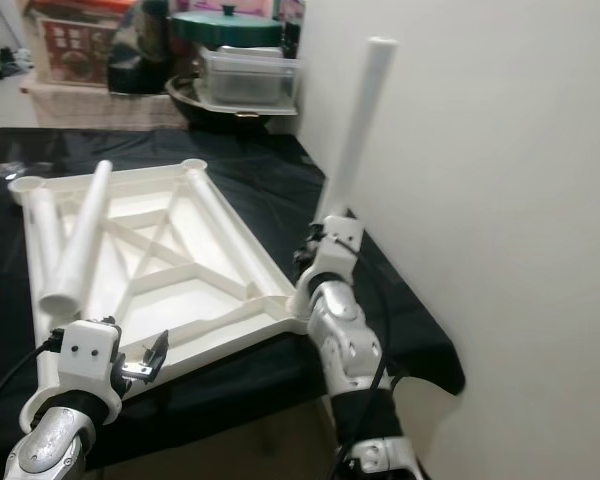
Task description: Building children table
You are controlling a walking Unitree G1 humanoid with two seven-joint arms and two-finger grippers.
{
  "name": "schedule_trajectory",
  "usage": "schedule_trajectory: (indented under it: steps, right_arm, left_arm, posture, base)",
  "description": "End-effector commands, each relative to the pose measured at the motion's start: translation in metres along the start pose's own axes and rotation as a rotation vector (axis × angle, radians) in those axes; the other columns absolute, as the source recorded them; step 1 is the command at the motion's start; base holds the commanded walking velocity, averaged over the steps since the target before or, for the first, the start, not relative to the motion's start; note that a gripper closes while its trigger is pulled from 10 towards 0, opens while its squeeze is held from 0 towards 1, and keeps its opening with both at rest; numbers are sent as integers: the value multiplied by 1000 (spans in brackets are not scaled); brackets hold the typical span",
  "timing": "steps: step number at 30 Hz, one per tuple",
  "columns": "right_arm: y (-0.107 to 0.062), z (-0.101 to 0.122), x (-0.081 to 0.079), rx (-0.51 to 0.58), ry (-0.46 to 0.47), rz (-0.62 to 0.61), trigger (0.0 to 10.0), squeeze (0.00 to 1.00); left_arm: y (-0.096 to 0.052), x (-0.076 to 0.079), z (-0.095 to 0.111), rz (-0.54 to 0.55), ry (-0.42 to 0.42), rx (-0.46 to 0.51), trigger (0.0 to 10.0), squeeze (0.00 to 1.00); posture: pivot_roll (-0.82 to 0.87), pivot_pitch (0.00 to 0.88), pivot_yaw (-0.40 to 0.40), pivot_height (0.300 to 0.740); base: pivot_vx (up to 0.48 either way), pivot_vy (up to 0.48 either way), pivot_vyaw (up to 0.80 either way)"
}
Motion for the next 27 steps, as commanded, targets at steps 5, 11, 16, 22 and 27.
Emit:
schedule_trajectory:
  steps: [5, 11, 16, 22, 27]
  right_arm:
    - [-15, 17, -67, 36, 39, 490, 10000, 0]
    - [-81, 5, -109, 29, -177, 1062, 10000, 0]
    - [-76, -15, -102, -46, -208, 1043, 3176, 0]
    - [-48, -18, -89, -73, -182, 856, 0, 0]
    - [13, -31, 23, -179, -29, -40, 0, 0]
  left_arm:
    - [1, 2, 0, -8, 5, -3, 10000, 0]
    - [1, 1, 0, -7, 6, -1, 10000, 0]
    - [1, -1, 1, -1, 9, 0, 10000, 0]
    - [1, -2, 1, 1, 11, 0, 10000, 0]
    - [0, -1, 1, -1, 11, -1, 10000, 0]
  posture:
    - [163, 0, -161, 740]
    - [166, 0, -164, 740]
    - [170, 0, -167, 740]
    - [170, 0, -167, 740]
    - [165, 0, -164, 740]
  base:
    - [0, 0, 0]
    - [0, 0, 0]
    - [0, 0, 0]
    - [0, 0, 0]
    - [0, 0, 0]
Point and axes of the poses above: a point about 5 cm out from each wrist's last joint towards the gripper, its own y axis pointing out of the wrist towards the gripper, its own z axis along the axis of the wrist's last joint, x = y × z, the point moved 5 cm from there along y, pointing out of the wrist towards the gripper, and after that the axes turned 2 degrees about -y, right-handed, at the moved point
